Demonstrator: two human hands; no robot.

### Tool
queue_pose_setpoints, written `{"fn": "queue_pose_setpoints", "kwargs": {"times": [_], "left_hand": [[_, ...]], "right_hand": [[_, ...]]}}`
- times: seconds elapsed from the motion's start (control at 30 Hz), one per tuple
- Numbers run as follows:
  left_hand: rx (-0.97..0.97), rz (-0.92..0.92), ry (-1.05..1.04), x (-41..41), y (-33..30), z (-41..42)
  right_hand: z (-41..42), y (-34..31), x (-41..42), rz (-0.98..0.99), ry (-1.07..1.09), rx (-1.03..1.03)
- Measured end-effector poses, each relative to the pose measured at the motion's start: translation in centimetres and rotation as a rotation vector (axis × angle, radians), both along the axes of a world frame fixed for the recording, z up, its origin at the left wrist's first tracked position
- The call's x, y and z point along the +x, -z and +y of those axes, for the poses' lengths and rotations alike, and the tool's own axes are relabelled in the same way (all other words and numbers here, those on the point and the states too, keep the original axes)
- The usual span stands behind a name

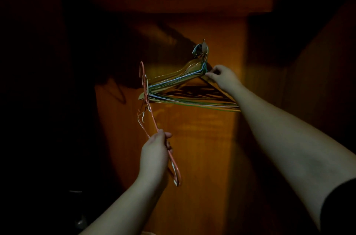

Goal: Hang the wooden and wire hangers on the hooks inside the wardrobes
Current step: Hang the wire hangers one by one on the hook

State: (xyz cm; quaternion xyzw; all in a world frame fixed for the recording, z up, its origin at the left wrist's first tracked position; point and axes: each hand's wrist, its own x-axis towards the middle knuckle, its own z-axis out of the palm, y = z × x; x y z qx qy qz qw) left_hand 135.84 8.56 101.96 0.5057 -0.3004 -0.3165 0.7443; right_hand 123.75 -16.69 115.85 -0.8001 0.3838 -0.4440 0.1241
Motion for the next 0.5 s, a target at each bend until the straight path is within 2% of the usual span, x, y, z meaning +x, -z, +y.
{"fn": "queue_pose_setpoints", "kwargs": {"times": [0.3,0.5], "left_hand": [[-0.001,0.015,-0.002,0.4,0.2,0.0],[0.010,0.036,0.012,0.9,0.6,-0.4]], "right_hand": [[-1.6,-0.5,0.9,0.125,0.206,-0.124],[-1.5,-0.9,1.0,0.143,0.234,-0.124]]}}
